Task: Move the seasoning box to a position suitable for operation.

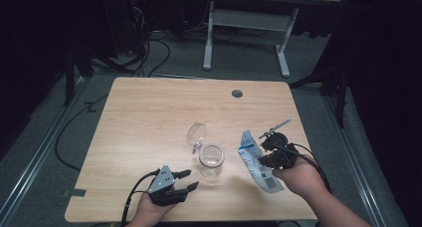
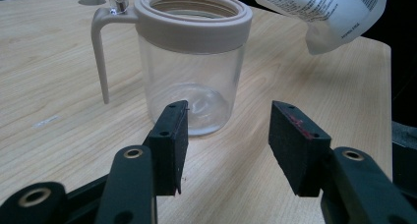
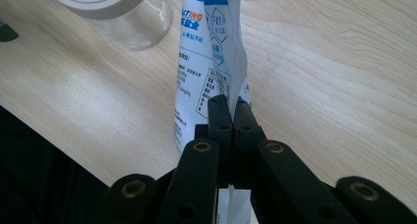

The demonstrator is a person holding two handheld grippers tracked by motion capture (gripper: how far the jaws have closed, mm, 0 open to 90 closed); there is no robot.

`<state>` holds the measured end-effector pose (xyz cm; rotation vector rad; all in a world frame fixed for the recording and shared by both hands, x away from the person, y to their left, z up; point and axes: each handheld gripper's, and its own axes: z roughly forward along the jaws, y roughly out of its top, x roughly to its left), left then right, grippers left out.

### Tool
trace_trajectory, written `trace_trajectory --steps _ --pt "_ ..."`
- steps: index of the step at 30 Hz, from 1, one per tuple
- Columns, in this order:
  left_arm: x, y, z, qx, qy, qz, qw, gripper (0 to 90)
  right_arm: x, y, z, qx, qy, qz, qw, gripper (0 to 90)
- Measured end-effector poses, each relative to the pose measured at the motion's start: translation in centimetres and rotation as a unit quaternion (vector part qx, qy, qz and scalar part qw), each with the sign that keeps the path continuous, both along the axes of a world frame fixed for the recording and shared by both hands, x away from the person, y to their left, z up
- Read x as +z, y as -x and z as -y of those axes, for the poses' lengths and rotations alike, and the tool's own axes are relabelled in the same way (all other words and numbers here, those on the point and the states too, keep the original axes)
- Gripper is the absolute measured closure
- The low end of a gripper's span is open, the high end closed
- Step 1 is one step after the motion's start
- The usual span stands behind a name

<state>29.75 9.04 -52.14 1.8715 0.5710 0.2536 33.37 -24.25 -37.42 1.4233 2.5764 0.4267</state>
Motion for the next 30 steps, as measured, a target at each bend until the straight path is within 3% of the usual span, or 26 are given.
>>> trace_trajectory --steps 18,30 --pt "-0.07 0.08 0.13 -0.004 -0.002 -0.001 1.0 49.8 0.18 -0.25 -0.31 0.006 0.012 -0.027 0.9996 90.0" --pt "-0.33 0.27 0.7 -0.01 -0.009 0.0 0.9999 49.8 0.34 -0.09 -0.83 -0.001 0.034 -0.051 0.9981 90.0"
